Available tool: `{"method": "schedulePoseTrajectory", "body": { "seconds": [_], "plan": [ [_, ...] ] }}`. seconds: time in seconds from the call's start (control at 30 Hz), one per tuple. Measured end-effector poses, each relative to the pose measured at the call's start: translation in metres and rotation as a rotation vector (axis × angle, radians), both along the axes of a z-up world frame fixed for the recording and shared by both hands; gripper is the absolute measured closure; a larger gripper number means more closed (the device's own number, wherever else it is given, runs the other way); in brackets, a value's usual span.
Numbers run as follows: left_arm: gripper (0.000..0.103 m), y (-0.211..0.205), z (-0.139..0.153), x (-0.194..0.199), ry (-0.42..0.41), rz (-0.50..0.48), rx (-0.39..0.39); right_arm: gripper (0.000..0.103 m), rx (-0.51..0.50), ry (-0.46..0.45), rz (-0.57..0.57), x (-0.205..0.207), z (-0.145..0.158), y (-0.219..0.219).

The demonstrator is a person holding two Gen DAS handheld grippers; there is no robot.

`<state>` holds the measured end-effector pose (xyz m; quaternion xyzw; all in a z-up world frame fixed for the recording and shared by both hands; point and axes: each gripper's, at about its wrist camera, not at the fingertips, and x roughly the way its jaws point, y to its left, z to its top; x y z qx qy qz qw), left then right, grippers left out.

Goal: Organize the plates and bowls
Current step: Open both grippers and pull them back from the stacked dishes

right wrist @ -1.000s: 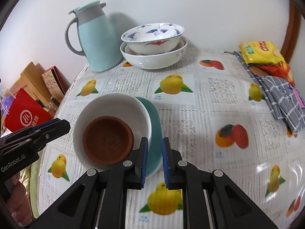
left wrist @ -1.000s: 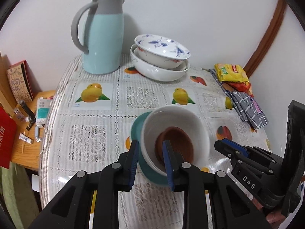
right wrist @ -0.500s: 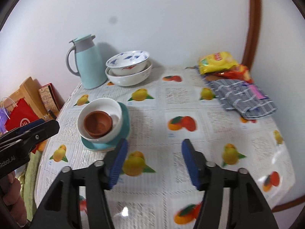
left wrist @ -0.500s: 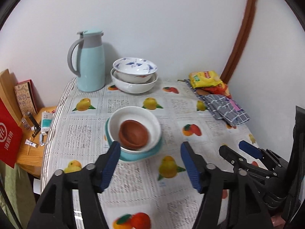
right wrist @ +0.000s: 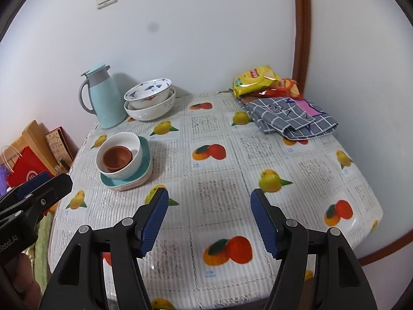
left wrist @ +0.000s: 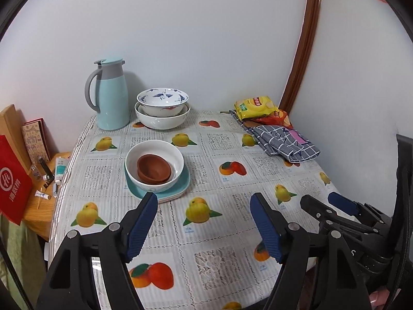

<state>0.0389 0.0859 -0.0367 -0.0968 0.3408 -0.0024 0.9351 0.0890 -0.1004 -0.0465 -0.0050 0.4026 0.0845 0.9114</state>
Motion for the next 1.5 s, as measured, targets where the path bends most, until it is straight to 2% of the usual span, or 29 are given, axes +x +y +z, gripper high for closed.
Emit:
{"method": "schedulePoseTrajectory", "body": {
  "seconds": [0.13, 0.23, 0.37, 0.63, 1.5],
  "plan": [
    [0.029, -0.007, 0.002, -0.010, -0.002, 0.010, 0.003, 0.019, -0.012, -0.029, -0.017, -0.013, 0.004, -0.010],
    [0.022, -0.016, 0.003, -0.017, -0.004, 0.030, 0.045, 0.015, -0.013, -0.045, -0.024, -0.023, 0.007, -0.018],
    [0.017, -0.023, 0.003, -0.023, -0.002, 0.034, 0.052, 0.015, -0.010, -0.052, -0.039, -0.032, 0.008, -0.027],
    [0.016, -0.036, 0.003, -0.031, -0.001, 0.040, 0.105, 0.015, -0.007, -0.057, -0.065, -0.044, 0.011, -0.041],
    [0.016, -0.033, 0.003, -0.036, 0.005, 0.052, 0.096, 0.015, -0.004, -0.068, -0.059, -0.052, 0.016, -0.039]
  ]
}}
